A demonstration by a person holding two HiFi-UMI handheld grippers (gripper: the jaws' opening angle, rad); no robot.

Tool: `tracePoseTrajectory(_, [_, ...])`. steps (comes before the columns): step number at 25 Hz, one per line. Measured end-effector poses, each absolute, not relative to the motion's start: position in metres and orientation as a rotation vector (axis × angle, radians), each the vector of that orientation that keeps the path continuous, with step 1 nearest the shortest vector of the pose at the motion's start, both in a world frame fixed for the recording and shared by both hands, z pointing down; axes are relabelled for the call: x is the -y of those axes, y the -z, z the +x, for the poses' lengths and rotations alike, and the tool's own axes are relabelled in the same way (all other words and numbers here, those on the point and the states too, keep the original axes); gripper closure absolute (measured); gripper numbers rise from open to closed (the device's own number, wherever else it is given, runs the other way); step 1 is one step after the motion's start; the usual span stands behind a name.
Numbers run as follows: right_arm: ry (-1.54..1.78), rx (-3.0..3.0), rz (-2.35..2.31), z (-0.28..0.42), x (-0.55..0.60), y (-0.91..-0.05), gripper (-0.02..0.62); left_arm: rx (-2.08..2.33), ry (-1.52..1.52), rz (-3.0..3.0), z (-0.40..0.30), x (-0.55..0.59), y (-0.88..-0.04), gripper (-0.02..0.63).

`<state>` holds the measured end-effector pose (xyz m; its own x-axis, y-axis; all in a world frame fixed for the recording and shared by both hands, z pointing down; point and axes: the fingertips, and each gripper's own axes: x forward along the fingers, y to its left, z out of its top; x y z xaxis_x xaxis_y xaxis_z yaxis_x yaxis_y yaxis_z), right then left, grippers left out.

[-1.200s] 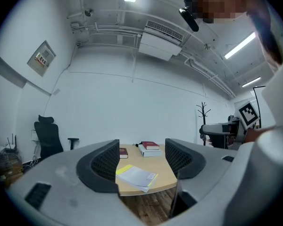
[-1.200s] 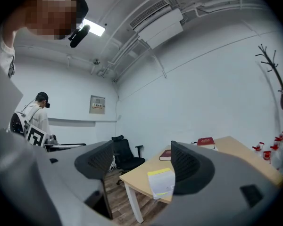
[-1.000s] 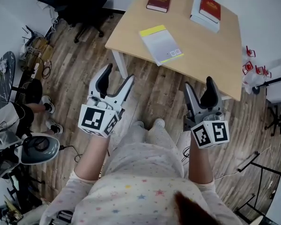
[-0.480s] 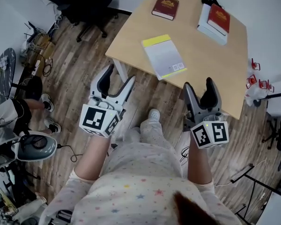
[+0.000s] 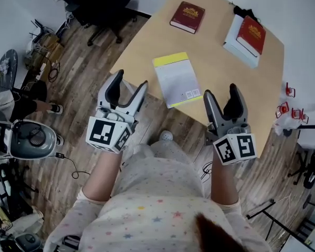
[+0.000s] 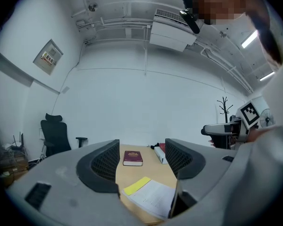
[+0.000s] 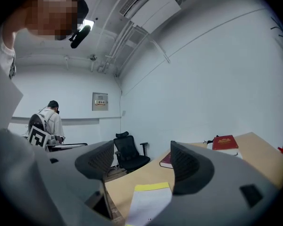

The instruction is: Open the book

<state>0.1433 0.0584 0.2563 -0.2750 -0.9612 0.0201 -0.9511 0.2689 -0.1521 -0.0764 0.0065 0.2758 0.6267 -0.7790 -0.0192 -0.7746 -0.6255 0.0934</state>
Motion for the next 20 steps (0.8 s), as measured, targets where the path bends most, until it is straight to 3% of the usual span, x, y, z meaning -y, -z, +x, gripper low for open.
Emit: tracePoseTrajectory(20, [0.217,-2.44,-1.867,0.123,0.06,-0.255,0.243,1.262,0.064,2.803,-0.077,0.104,-0.278,0.33])
